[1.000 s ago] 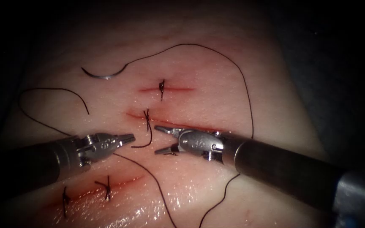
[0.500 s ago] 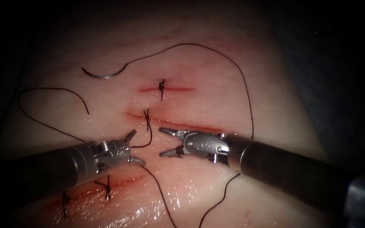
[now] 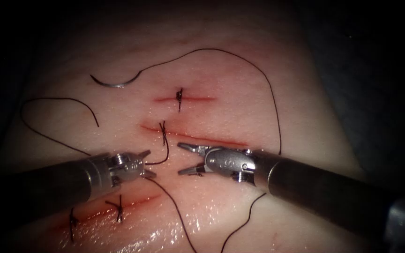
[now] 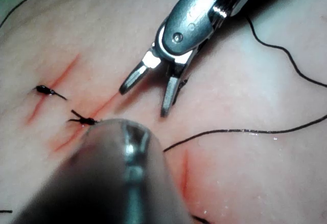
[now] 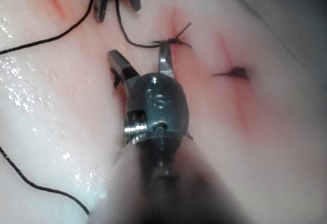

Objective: Wound Closure

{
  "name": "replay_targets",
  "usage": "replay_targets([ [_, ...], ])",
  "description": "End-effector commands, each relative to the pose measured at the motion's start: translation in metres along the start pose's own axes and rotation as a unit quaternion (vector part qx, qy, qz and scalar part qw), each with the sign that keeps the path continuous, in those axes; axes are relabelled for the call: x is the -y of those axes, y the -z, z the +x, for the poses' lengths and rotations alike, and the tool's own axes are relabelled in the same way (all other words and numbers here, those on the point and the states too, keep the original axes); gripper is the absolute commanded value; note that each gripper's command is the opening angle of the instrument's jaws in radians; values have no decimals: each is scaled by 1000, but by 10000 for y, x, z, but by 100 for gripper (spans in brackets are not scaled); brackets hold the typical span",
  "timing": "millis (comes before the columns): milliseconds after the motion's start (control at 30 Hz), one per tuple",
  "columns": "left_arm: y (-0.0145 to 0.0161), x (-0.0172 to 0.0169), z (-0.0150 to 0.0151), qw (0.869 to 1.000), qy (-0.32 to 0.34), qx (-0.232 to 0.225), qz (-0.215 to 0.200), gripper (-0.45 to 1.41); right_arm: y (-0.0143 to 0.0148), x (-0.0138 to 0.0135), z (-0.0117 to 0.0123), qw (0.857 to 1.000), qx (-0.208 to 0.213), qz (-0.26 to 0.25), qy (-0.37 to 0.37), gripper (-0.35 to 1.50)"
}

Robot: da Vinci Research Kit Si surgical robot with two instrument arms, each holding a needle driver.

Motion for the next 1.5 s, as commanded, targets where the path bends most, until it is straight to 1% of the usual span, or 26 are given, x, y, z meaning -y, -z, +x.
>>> replay_targets([
  [33, -8, 1, 6, 1000, 0, -3, -1, 10, -10, -2, -1, 1000, -1, 0, 1, 145],
  [133, -8, 0, 8, 1000, 1, -3, -2, 9, -10, -2, -1, 1000, -2, 1, 1, 145],
  [167, -9, 0, 9, 1000, 2, -3, -1, 2, -10, -2, -1, 1000, -2, 1, 1, 145],
  [200, -8, -1, 9, 1000, 1, -1, -2, -40, -9, -2, 0, 1000, -3, 0, 1, 145],
  [233, -8, -1, 9, 1000, 1, -1, -2, -40, -9, -2, 0, 1000, -3, 0, 1, 145],
  [267, -8, -1, 9, 1000, 4, -2, -5, -45, -9, -1, 0, 1000, -4, -1, 1, 143],
  [400, -6, 2, 5, 999, 1, -3, -38, -45, -9, 0, 1, 1000, -6, -1, 2, 143],
  [600, 4, 14, 7, 999, 2, -8, -48, -45, -11, 2, 4, 1000, -6, -1, 2, 143],
  [767, 19, 25, 16, 999, 17, -31, -30, -45, -21, 3, 5, 1000, -7, -5, 2, 143],
  [867, 26, 30, 20, 999, 17, -35, -25, -45, -31, 0, 7, 1000, -4, -8, 12, 143],
  [1000, 30, 32, 22, 999, 21, -40, -21, -45, -47, -5, 9, 1000, -7, -19, 15, 145],
  [1133, 33, 32, 19, 999, 17, -41, -21, -45, -61, -11, 10, 999, -25, -45, 13, 146],
  [1367, 40, 37, 16, 999, 21, -46, -13, -45, -82, -10, 7, 997, -32, -63, 16, 148],
  [1500, 39, 36, 19, 999, 22, -45, -12, -45, -92, -11, 9, 996, -37, -74, 15, 148],
])
